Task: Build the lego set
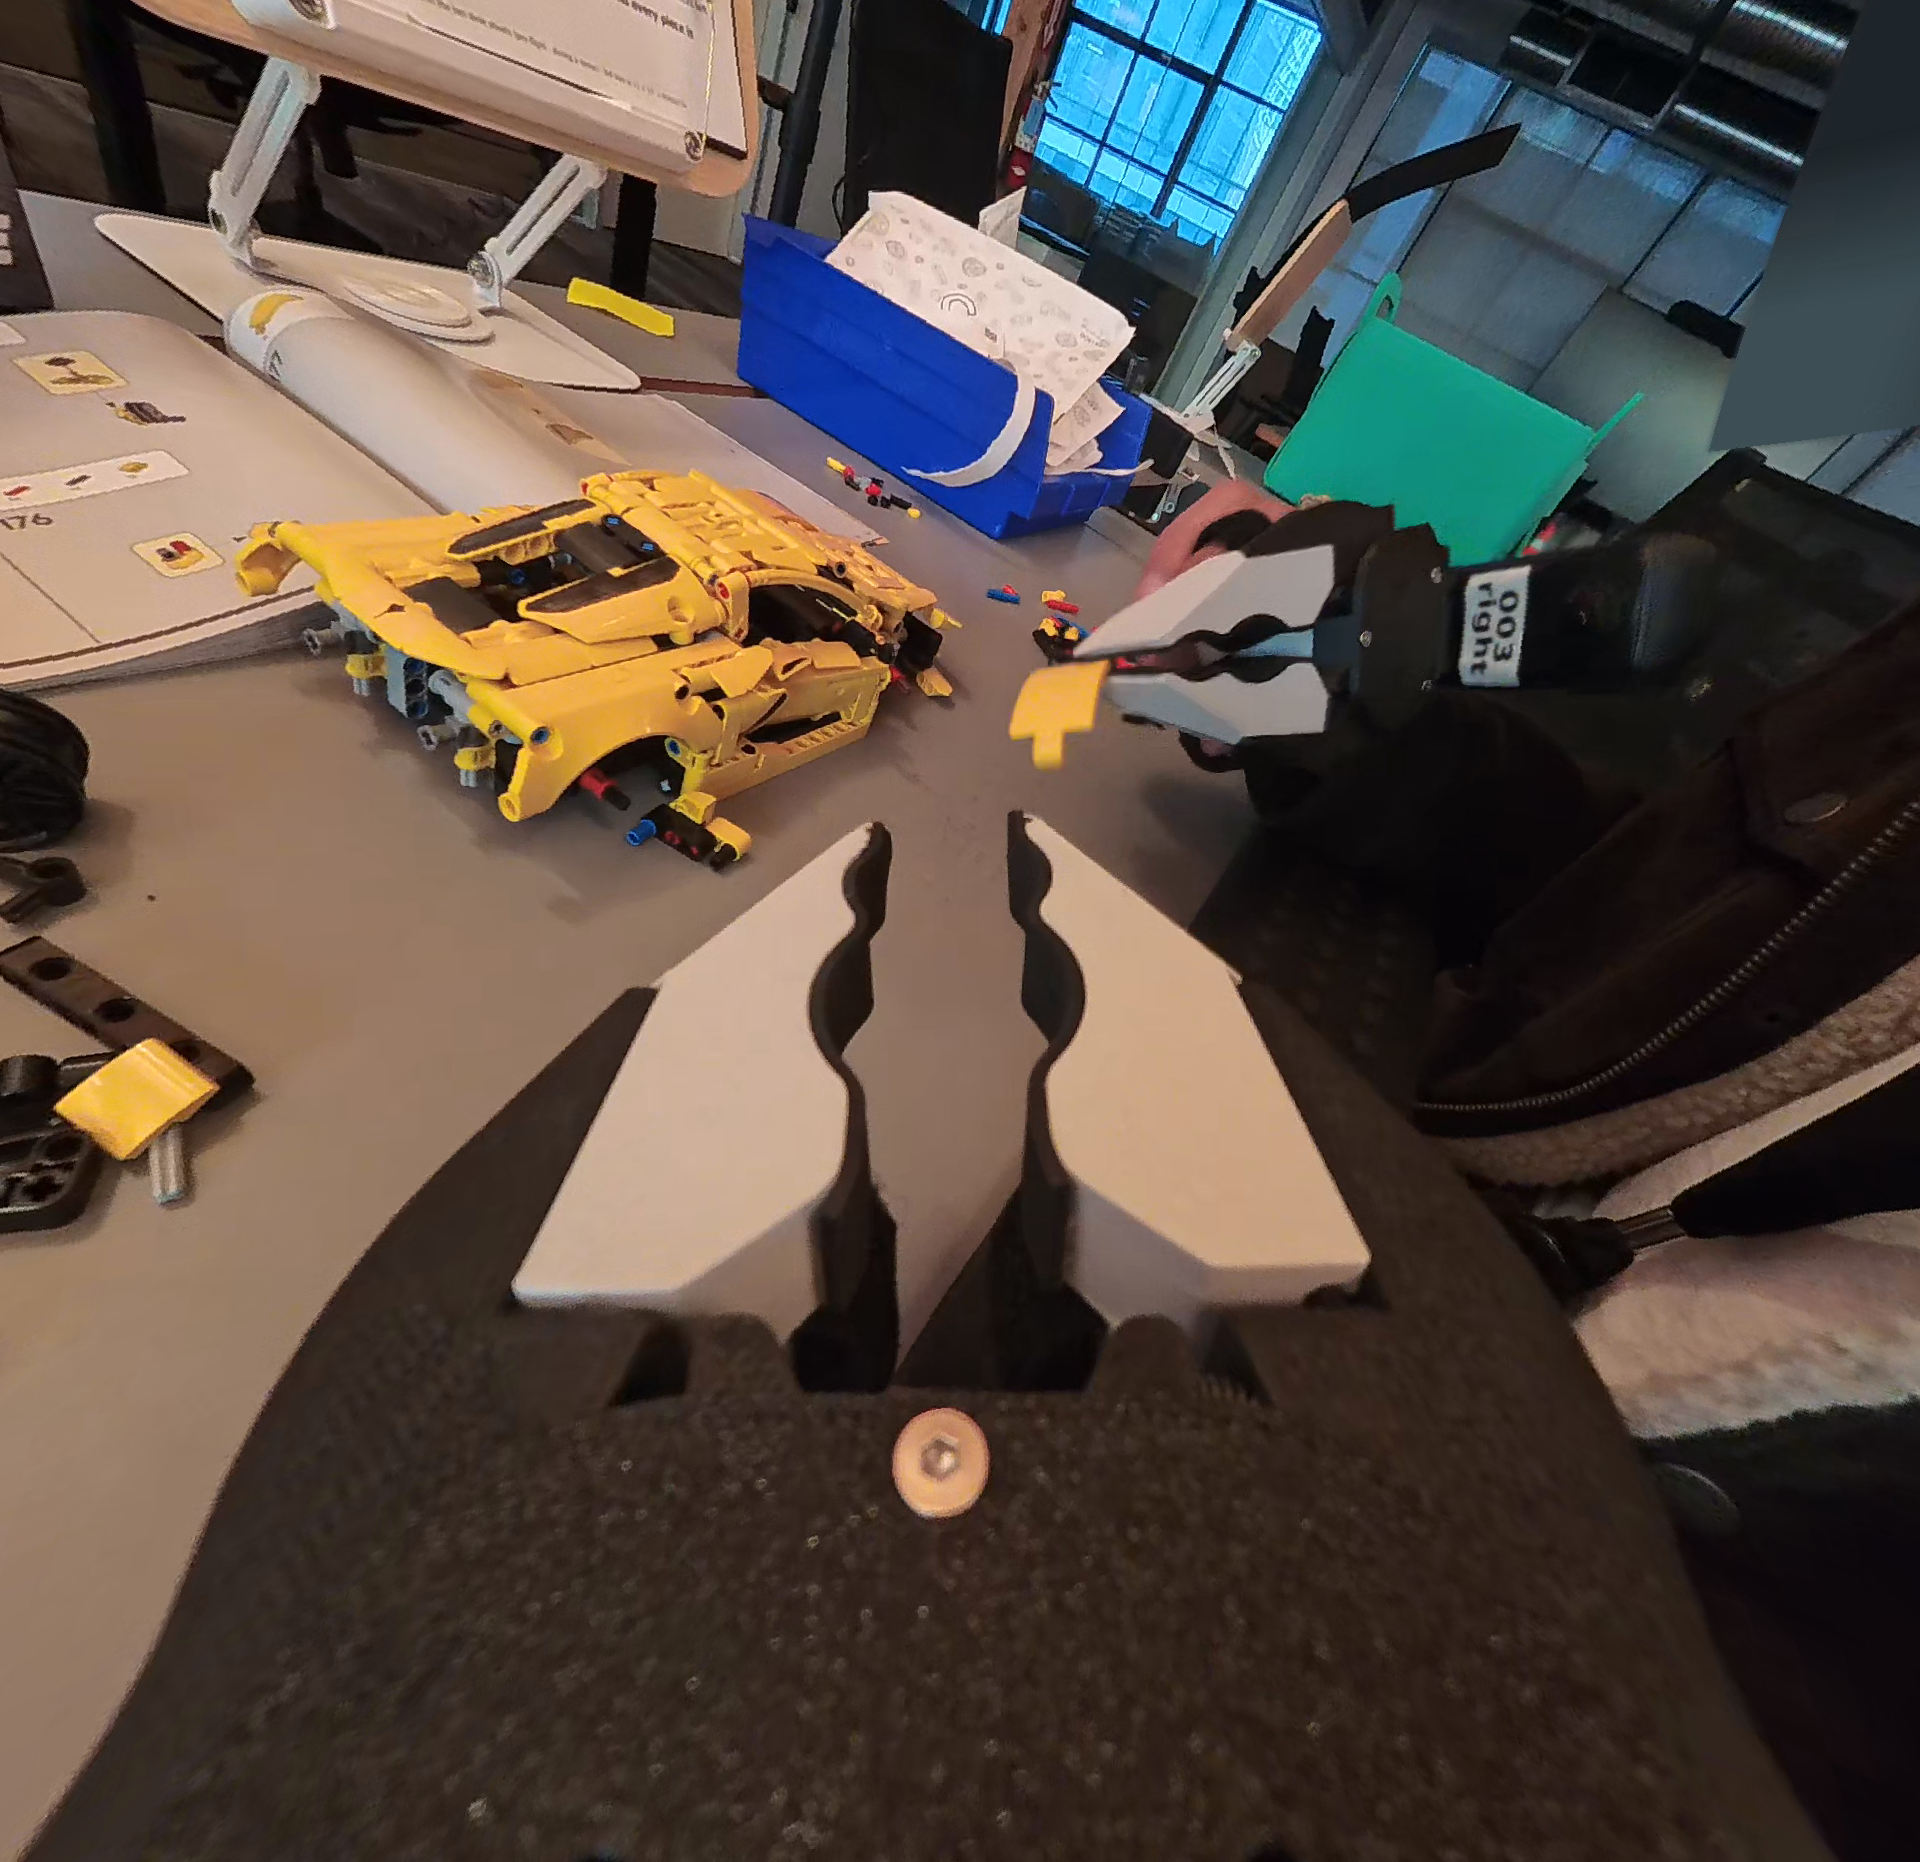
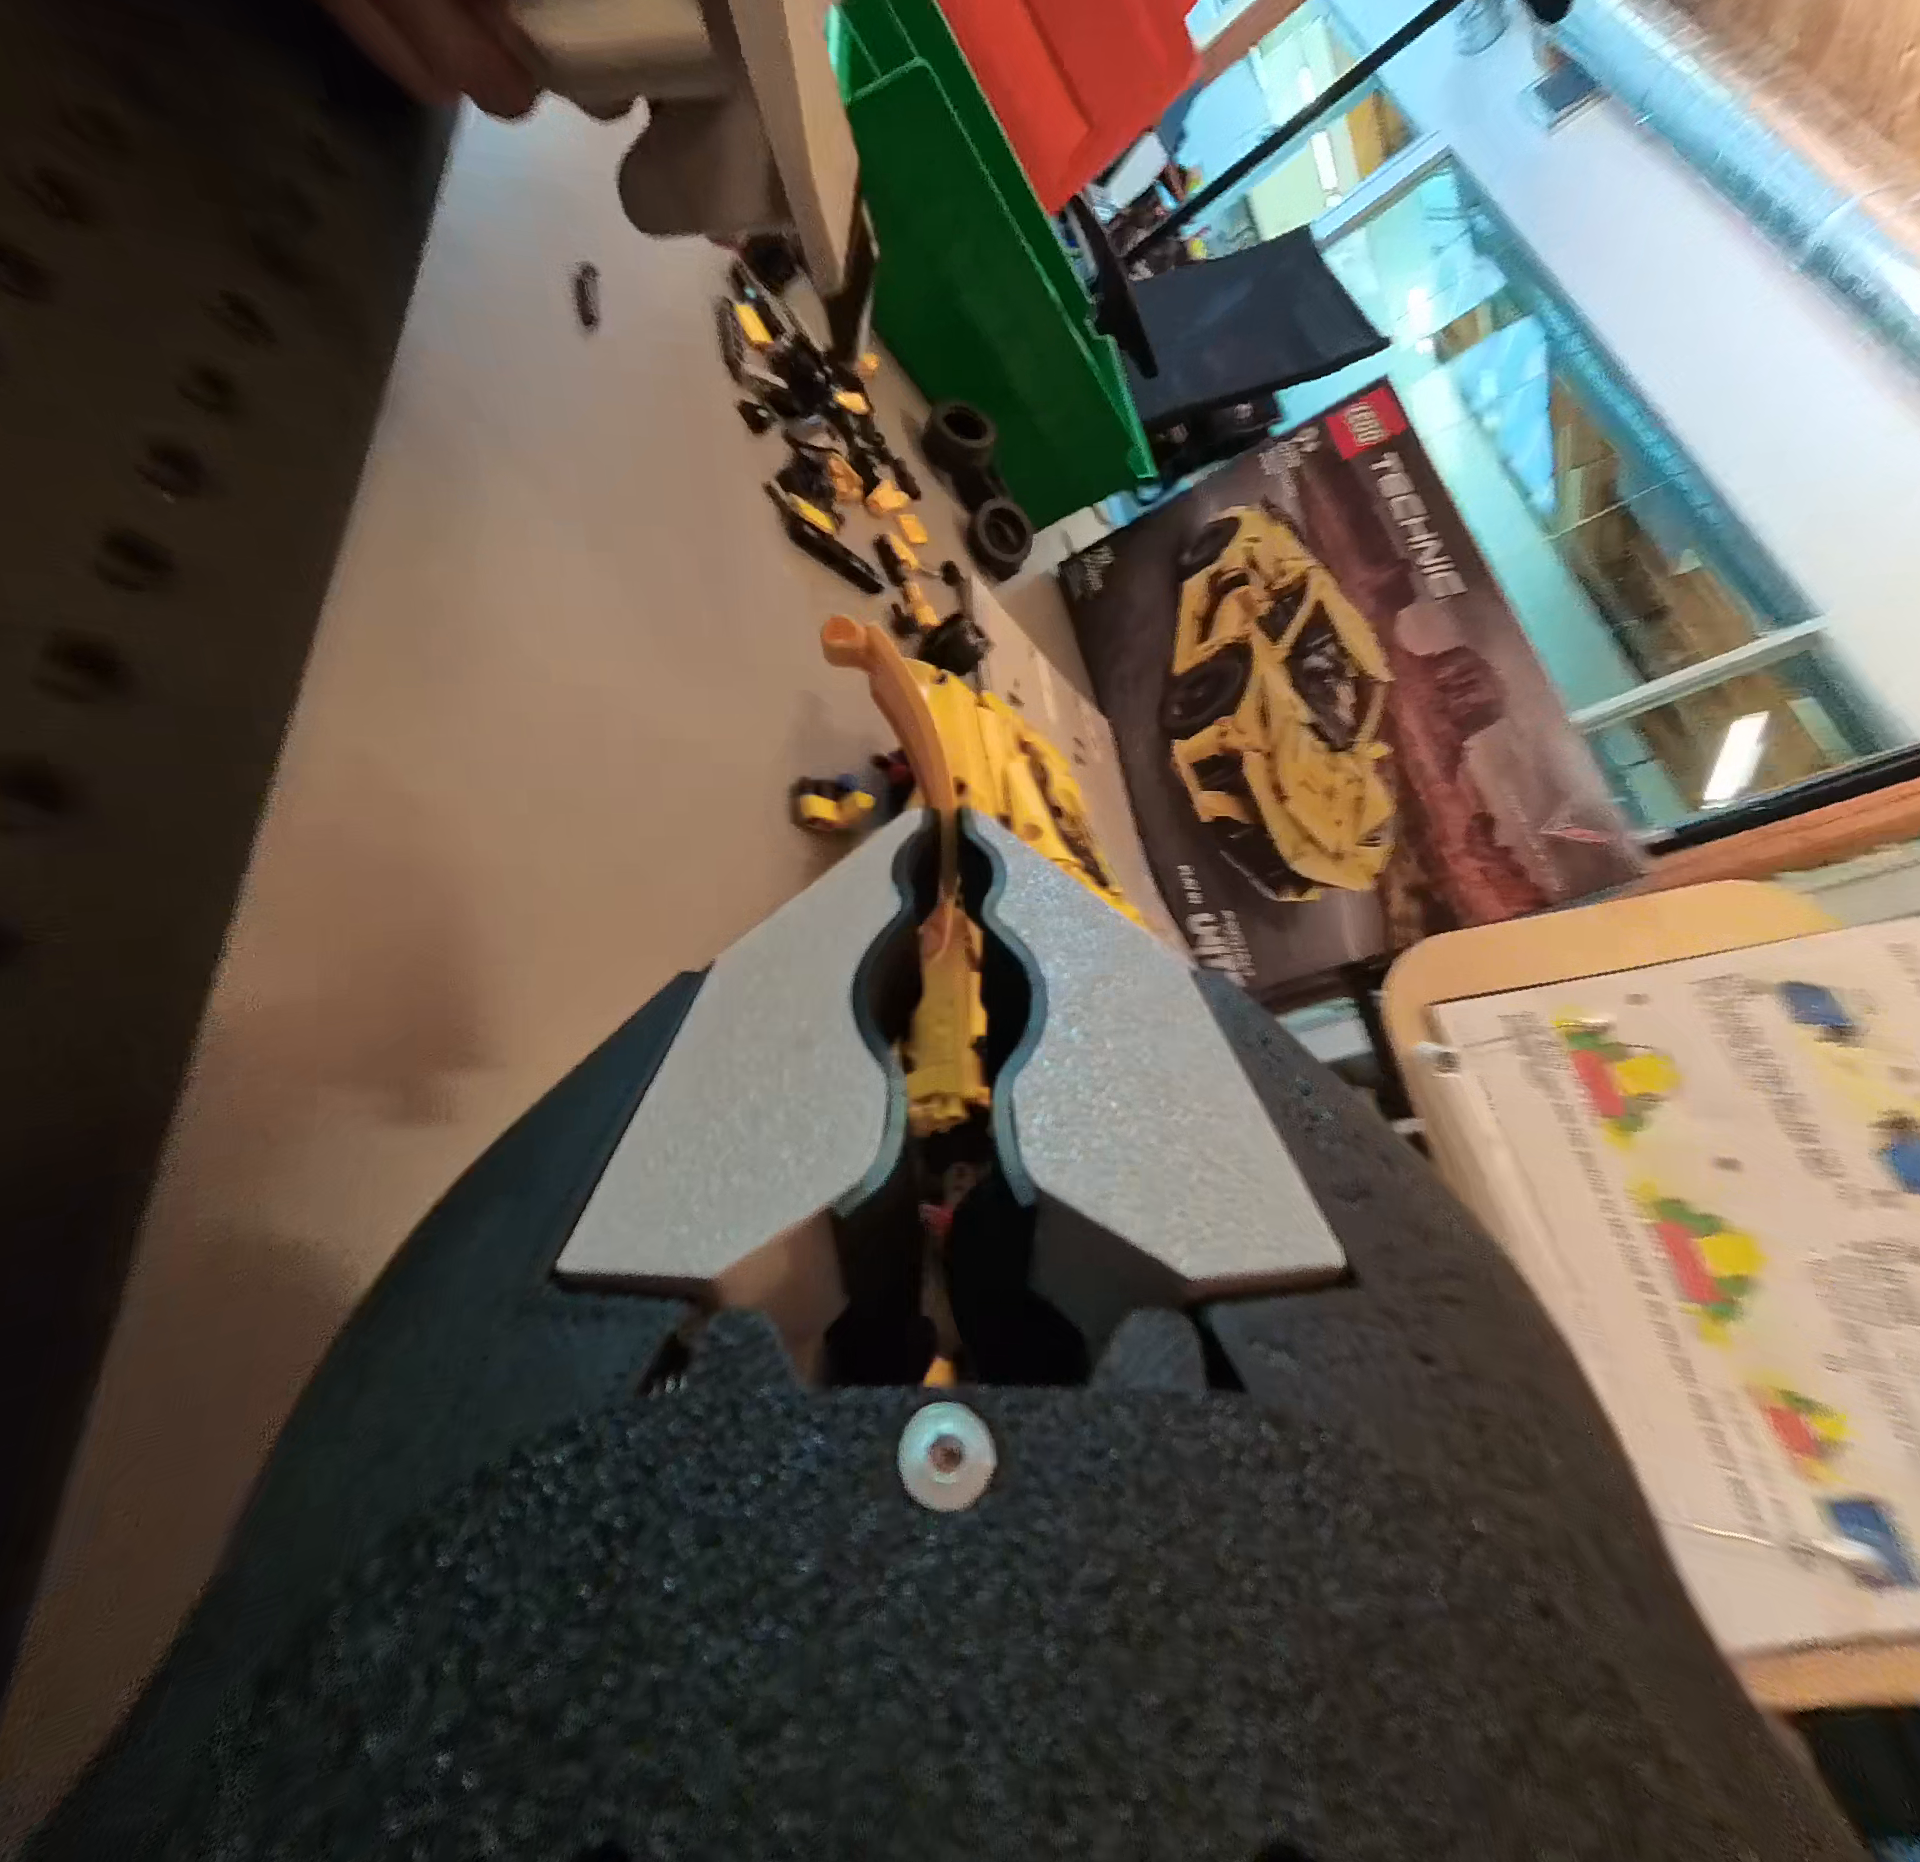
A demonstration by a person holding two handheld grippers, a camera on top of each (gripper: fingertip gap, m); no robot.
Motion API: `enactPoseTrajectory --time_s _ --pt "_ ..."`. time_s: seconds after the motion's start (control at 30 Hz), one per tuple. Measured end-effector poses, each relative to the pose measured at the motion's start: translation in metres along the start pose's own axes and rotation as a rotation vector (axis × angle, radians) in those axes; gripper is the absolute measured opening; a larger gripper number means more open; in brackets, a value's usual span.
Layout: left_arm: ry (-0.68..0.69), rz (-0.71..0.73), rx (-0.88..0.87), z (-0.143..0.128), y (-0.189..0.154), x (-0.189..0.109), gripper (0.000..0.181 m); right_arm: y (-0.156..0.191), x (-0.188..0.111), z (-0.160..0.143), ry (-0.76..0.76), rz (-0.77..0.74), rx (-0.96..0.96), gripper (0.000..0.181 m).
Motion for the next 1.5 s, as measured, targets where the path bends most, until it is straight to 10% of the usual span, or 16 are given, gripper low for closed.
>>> enactPoseTrajectory --time_s 0.33,1.07,1.33,1.5 --pt "0.063 -0.213 0.001 0.005 -0.012 0.044 0.030 -0.014 -0.015 0.024 -0.170 -0.258 -0.125 0.000" --pt "-0.021 -0.254 0.213 0.013 -0.034 0.063 0.007 0.003 -0.010 0.023 -0.147 -0.149 -0.168 0.001" --pt "-0.025 -0.195 0.386 0.010 -0.035 0.060 0.007 -0.015 -0.007 0.013 -0.214 0.230 0.612 0.051" --pt "-0.098 -0.189 0.430 0.013 -0.036 0.054 0.007 -0.028 -0.012 0.005 -0.291 0.478 0.988 0.044"
Point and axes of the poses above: each gripper's, where its closed fingertips meet, x out along the fingers, z out of its top, y = z × x across the jaws, the point moved 8 cm from there along -x, back along the fingers, and after that the axes turned 8 degrees about x, right-handed, at the moved point
